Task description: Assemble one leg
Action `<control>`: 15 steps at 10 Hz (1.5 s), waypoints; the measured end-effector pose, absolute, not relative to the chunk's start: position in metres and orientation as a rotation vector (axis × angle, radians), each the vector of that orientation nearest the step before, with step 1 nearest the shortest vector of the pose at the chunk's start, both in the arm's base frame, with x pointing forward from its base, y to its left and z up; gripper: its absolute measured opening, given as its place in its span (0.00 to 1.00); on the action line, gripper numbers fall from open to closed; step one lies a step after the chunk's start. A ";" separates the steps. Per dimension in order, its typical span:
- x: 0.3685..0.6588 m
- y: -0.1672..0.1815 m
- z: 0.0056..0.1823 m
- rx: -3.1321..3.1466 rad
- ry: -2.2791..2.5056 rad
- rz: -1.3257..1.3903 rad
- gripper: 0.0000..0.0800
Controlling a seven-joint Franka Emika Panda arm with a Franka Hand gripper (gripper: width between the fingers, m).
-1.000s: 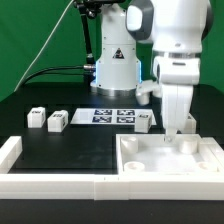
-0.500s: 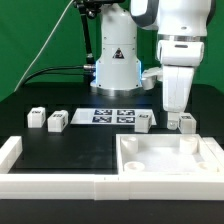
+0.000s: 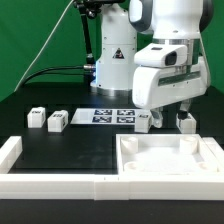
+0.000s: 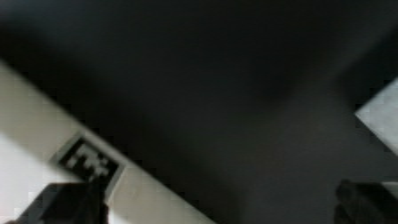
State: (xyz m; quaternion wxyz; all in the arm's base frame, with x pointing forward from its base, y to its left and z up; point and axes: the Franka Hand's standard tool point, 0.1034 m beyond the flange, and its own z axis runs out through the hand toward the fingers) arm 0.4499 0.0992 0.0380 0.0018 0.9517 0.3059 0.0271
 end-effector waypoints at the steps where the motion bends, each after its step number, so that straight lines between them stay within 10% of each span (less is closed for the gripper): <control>1: 0.445 0.104 0.036 3.055 0.765 0.087 0.81; 12: 0.417 0.142 0.026 3.193 0.046 0.009 0.81; 15: 0.402 0.150 0.021 3.130 0.124 -0.416 0.81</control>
Offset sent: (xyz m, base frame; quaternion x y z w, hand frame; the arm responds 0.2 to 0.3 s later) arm -0.0215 0.0258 -0.0020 0.0118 0.0055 0.3320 0.9432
